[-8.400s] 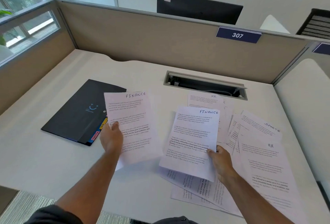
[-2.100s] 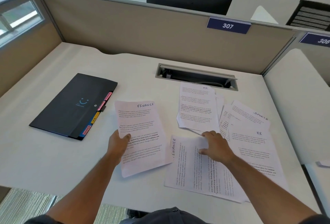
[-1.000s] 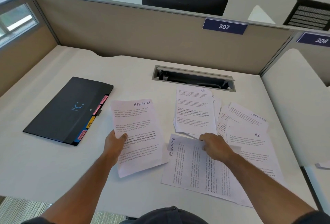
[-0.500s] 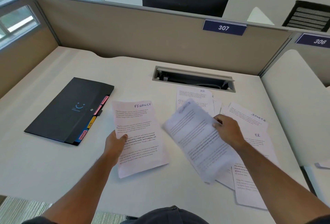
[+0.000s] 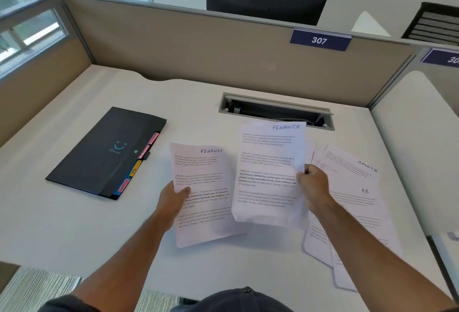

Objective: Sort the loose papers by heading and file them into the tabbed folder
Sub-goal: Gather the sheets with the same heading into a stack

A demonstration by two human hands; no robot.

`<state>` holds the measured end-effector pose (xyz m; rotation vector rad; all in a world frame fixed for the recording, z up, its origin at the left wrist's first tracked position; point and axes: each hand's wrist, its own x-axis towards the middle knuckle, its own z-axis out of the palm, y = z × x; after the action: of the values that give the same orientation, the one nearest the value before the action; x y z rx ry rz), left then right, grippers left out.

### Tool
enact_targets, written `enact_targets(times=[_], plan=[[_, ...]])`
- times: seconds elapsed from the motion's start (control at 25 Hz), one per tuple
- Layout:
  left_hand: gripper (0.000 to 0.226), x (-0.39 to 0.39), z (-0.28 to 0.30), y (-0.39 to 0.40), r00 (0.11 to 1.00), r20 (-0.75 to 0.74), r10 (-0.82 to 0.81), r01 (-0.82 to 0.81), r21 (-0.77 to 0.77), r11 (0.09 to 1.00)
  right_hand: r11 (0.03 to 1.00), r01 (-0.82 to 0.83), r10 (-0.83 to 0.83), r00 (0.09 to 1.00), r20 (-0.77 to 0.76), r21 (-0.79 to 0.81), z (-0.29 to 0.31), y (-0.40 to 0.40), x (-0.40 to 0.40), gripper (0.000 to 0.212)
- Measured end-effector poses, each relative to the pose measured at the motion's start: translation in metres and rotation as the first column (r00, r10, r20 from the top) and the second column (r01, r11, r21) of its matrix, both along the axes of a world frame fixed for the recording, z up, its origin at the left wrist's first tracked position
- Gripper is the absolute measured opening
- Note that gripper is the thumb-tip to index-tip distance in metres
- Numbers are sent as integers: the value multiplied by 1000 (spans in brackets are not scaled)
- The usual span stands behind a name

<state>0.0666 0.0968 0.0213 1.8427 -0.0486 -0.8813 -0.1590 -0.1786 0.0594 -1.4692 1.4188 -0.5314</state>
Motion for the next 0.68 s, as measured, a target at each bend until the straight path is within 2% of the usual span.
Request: enact_targets(times=[0.28, 0.68], plan=[[15, -8, 3, 6, 994, 13, -108, 108, -40, 993, 970, -166, 174, 984, -32, 179, -23, 58, 40, 37], [19, -13, 7, 7, 984, 13, -176, 176, -53, 983, 935, -304, 317, 947, -44, 181, -33, 100, 71, 29]])
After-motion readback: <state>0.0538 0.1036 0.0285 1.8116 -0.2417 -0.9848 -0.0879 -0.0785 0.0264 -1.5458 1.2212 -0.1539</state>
